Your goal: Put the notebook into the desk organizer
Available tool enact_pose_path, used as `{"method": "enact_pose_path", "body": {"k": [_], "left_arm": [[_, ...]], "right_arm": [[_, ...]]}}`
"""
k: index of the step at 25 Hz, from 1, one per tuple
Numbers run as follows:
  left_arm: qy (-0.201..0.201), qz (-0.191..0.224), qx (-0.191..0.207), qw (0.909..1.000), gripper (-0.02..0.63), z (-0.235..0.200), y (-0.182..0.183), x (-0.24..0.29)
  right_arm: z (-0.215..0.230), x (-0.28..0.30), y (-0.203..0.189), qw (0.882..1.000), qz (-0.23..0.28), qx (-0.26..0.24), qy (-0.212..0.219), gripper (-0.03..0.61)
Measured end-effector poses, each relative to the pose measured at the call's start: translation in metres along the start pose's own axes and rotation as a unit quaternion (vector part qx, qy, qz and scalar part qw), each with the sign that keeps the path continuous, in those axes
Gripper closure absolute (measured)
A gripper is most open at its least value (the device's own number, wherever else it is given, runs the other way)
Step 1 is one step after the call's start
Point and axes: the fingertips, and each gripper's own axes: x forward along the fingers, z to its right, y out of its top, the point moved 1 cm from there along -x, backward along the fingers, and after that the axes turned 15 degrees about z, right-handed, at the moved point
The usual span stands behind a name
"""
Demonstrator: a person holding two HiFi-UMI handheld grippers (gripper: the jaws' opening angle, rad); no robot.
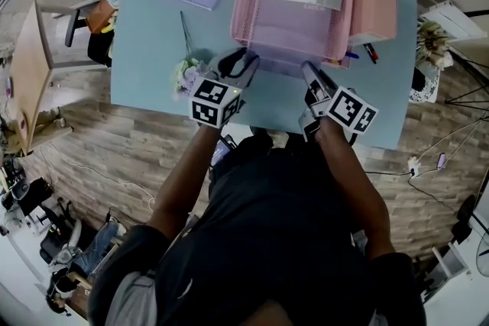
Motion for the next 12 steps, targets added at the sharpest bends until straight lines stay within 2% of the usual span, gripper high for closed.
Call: {"method": "enact_pose_path", "body": {"k": [12], "left_arm": [[0.008,0.008,0.005,0.9999,0.436,-0.011,0.010,-0.007]], "right_arm": [[0.005,0.016,0.014,0.998,-0.010,0.064,0.003,0.546]]}}
